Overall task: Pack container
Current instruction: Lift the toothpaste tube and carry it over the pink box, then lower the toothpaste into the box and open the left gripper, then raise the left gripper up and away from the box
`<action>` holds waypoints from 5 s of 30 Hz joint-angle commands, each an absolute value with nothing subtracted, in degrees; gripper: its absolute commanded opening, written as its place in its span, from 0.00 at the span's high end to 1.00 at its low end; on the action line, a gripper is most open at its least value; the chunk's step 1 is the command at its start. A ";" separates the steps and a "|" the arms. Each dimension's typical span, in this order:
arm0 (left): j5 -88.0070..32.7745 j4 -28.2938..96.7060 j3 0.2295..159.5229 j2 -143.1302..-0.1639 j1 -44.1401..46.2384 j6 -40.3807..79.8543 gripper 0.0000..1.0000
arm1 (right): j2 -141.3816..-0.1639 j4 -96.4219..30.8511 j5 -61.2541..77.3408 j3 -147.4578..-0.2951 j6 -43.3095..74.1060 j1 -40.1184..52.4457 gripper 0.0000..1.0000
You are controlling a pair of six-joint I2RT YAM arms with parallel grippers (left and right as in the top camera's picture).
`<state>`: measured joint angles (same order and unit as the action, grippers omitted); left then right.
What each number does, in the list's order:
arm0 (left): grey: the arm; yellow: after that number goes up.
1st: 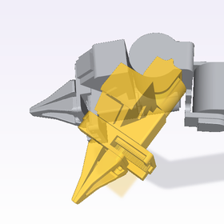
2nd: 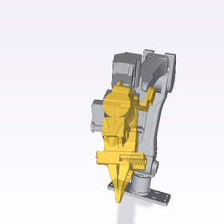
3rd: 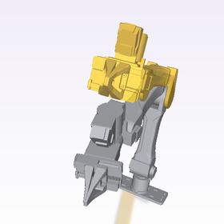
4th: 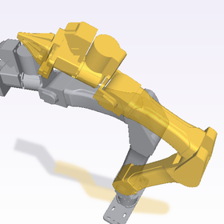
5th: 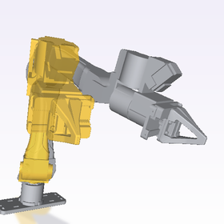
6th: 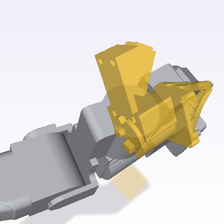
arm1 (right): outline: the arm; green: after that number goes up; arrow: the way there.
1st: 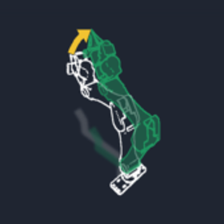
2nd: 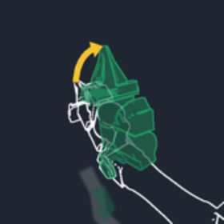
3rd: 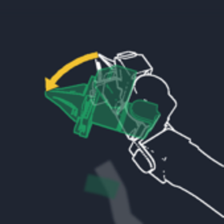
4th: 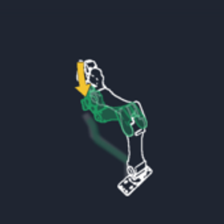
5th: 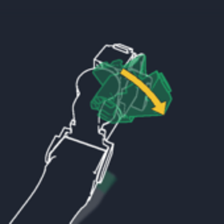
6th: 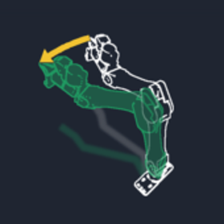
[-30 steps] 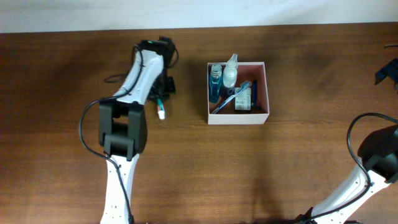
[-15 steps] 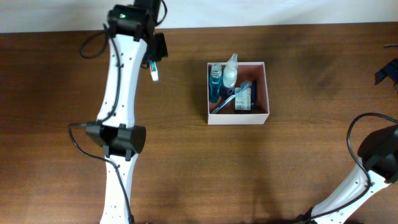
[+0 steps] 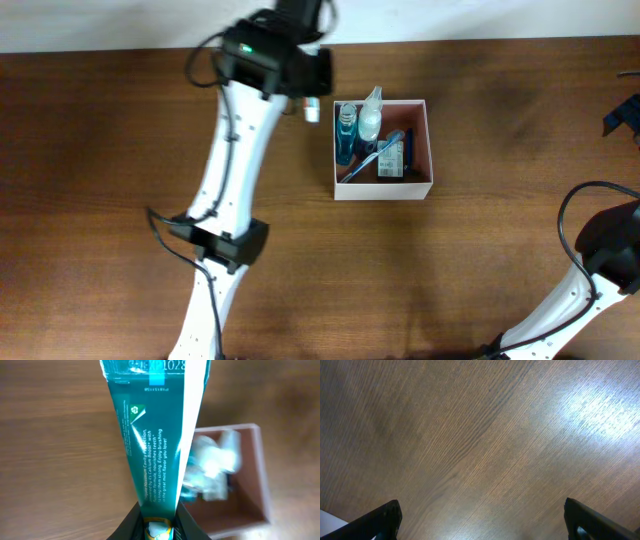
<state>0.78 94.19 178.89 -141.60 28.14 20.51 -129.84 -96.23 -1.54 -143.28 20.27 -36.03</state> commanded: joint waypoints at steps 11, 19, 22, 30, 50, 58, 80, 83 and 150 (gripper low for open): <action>1.26 92.03 179.61 -139.65 38.37 16.32 0.82 | -130.34 -96.25 -2.39 -143.02 19.73 -36.07 0.01; 1.19 90.54 175.65 -139.76 40.01 12.64 0.82 | -130.34 -96.25 -2.39 -143.02 19.73 -36.07 0.01; 1.23 88.82 172.72 -139.76 40.62 10.44 0.82 | -130.34 -96.25 -2.39 -143.02 19.73 -36.07 0.01; 1.23 85.23 167.63 -139.76 43.00 8.84 0.82 | -130.34 -96.25 -2.39 -143.02 19.73 -36.07 0.01; 1.26 76.40 154.28 -139.79 44.58 8.84 0.76 | -130.34 -96.25 -2.39 -143.02 19.75 -36.07 0.01; 1.78 72.34 149.45 -139.81 44.36 8.84 0.75 | -130.34 -96.25 -2.39 -143.02 19.73 -36.07 0.01; 3.01 71.70 147.37 -139.79 43.18 8.84 0.44 | -130.34 -96.25 -2.39 -143.02 19.75 -36.07 0.01; 2.98 71.79 147.70 -139.28 42.65 8.84 0.07 | -130.34 -96.25 -2.39 -143.02 19.73 -36.07 0.01; 9.89 80.84 146.56 -113.91 33.50 4.21 0.01 | -130.34 -96.25 -2.39 -143.02 19.73 -36.07 0.01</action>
<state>8.84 84.68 148.77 -114.43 33.93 8.12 -129.84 -96.23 -1.54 -143.28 20.08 -36.03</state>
